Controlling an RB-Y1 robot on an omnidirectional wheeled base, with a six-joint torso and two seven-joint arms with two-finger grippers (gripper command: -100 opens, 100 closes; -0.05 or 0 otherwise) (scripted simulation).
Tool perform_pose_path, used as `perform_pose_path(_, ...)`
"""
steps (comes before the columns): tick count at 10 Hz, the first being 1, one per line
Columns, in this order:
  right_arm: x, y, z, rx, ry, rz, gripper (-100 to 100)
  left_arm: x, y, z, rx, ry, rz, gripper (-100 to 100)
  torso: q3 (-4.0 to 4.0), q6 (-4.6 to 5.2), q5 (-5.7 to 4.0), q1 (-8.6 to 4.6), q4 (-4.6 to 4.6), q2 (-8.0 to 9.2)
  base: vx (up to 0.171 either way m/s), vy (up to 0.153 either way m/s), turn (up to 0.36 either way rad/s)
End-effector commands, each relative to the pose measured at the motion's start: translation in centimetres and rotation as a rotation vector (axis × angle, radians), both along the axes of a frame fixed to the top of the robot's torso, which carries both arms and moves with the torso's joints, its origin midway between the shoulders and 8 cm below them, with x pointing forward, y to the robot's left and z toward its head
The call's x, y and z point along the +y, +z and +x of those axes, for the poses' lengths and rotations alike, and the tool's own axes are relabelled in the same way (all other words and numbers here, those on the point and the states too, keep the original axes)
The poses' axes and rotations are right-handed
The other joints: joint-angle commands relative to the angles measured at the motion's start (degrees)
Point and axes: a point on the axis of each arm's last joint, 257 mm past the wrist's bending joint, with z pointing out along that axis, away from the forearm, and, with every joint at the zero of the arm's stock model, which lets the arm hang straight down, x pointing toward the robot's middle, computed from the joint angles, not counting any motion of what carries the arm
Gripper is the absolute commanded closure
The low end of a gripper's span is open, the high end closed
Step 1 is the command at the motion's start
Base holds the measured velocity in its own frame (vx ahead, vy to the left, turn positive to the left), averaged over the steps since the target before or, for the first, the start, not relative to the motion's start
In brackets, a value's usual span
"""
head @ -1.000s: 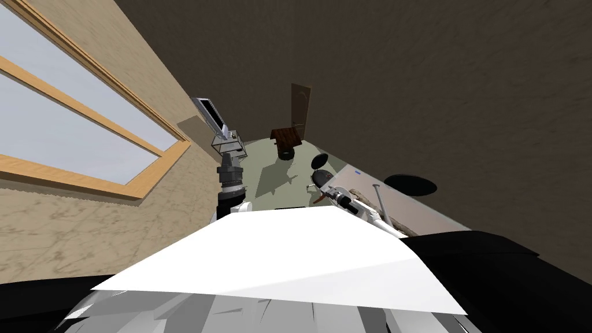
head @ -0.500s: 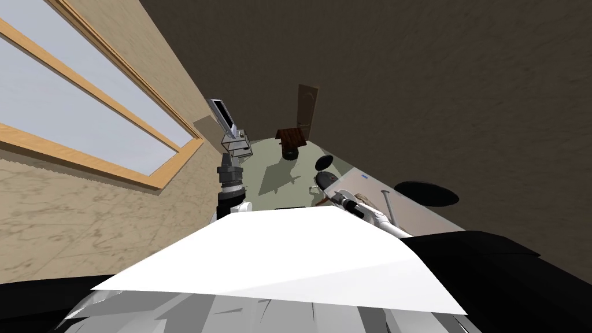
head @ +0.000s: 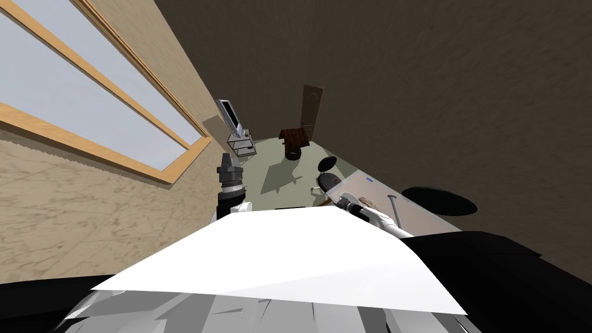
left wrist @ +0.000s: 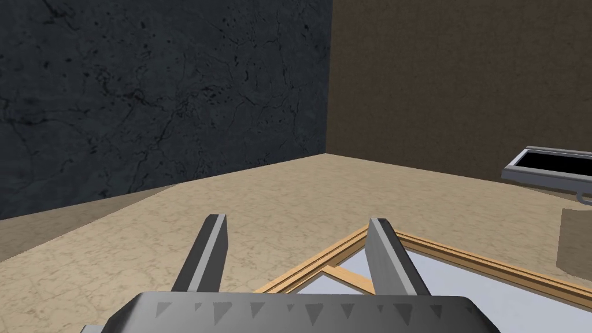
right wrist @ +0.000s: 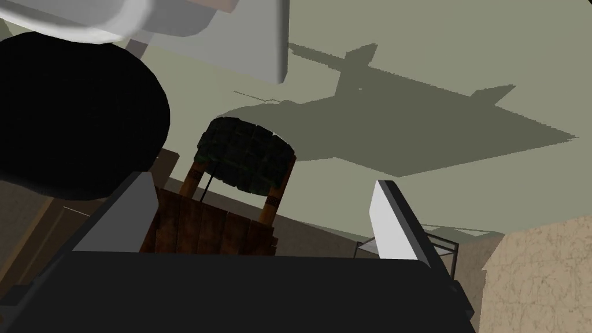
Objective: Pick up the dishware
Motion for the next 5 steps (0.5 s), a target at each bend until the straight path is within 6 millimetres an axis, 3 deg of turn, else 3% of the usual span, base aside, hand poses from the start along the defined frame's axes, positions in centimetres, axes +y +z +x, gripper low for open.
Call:
perform_pose_path(1,-2.2,-0.9,-2.0,0.048,-0.003,-0.053,-100,0.0,0.0,0.0,0.000,0.000,0.000,0,0.00,0.00,0.00,0.00,0.00,0.00,0.010,0.005,0.126)
perform_pose_path(2,-4.3,-1.5,-3.8,0.092,-0.008,-0.099,-100,0.0,0.0,0.0,0.000,0.000,0.000,0,-0.01,-0.02,0.00,-0.01,0.00,-0.01,0.017,0.008,0.181)
perform_pose_path(4,-5.0,-1.6,-4.2,0.101,-0.017,-0.110,-100,0.0,0.0,0.0,0.000,0.000,0.000,0,-0.01,0.00,-0.01,-0.01,0.00,-0.02,0.009,0.000,0.024)
perform_pose_path(5,-6.5,-2.0,-5.8,0.139,-0.018,-0.147,-100,0.0,0.0,0.0,0.000,0.000,0.000,0,0.00,0.02,0.00,-0.01,0.00,0.00,0.007,0.005,0.124)
